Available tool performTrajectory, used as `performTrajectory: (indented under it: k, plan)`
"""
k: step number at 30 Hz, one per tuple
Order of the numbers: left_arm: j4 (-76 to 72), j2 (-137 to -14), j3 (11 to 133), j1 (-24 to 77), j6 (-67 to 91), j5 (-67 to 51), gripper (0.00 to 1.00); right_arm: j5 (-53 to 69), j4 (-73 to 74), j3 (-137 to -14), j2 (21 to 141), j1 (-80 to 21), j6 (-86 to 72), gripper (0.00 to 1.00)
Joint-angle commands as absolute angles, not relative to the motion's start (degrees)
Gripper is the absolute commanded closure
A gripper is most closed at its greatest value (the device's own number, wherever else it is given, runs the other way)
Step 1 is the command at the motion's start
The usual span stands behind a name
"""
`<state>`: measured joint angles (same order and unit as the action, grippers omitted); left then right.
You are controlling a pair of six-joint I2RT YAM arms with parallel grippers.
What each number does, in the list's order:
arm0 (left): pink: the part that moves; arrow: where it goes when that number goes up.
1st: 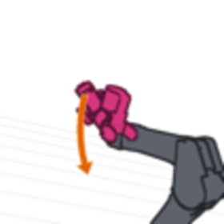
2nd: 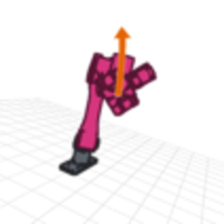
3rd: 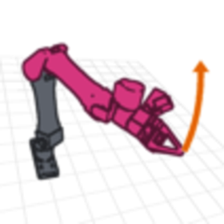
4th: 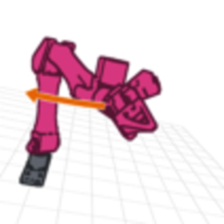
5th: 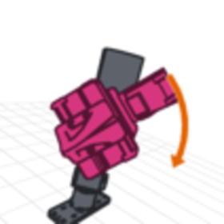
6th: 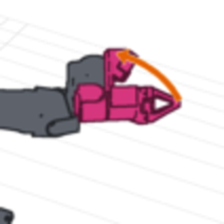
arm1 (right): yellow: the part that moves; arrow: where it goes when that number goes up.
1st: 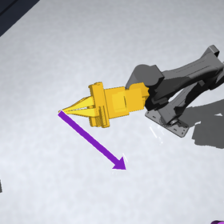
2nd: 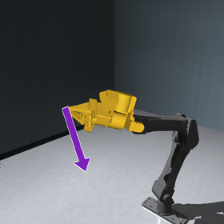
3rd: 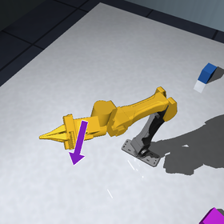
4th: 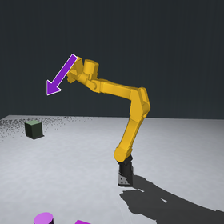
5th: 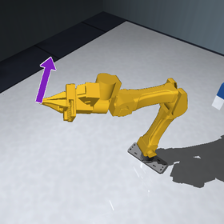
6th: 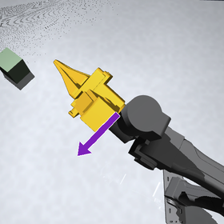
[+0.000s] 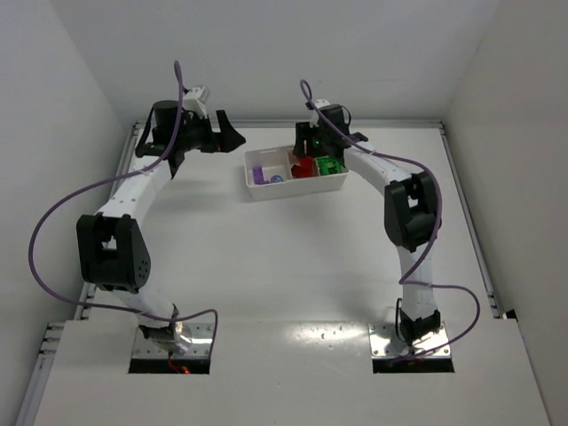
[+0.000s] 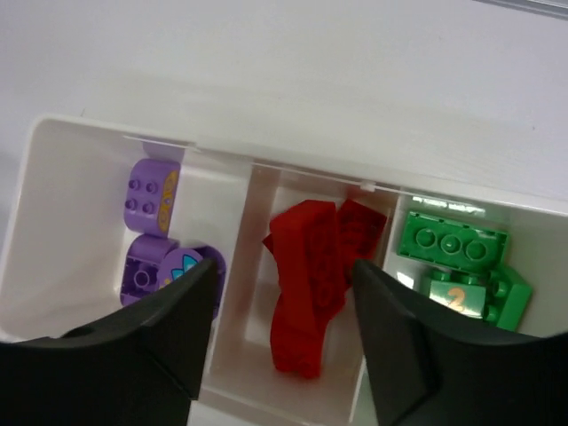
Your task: Sort the legos into containers by color
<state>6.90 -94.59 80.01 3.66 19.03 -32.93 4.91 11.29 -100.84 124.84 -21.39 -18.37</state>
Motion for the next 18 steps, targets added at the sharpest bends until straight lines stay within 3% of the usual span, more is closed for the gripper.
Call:
performTrajectory:
  k: [1, 11, 18]
  plan:
    - [6.94, -91.93, 79.11, 3.34, 18.19, -30.94, 0.00, 4.39, 8.26, -101.70, 123.49, -22.76, -15.39, 0.35]
    - [8.26, -85.97, 72.43, 3.34, 13.11, -27.95, 0.00, 6.42, 11.07, -90.19, 102.51, -21.89, -12.75, 0.24]
    - [10.72, -79.29, 64.17, 2.81, 7.47, -20.61, 0.00, 2.47, 21.70, -74.83, 83.00, -19.42, 1.13, 0.16]
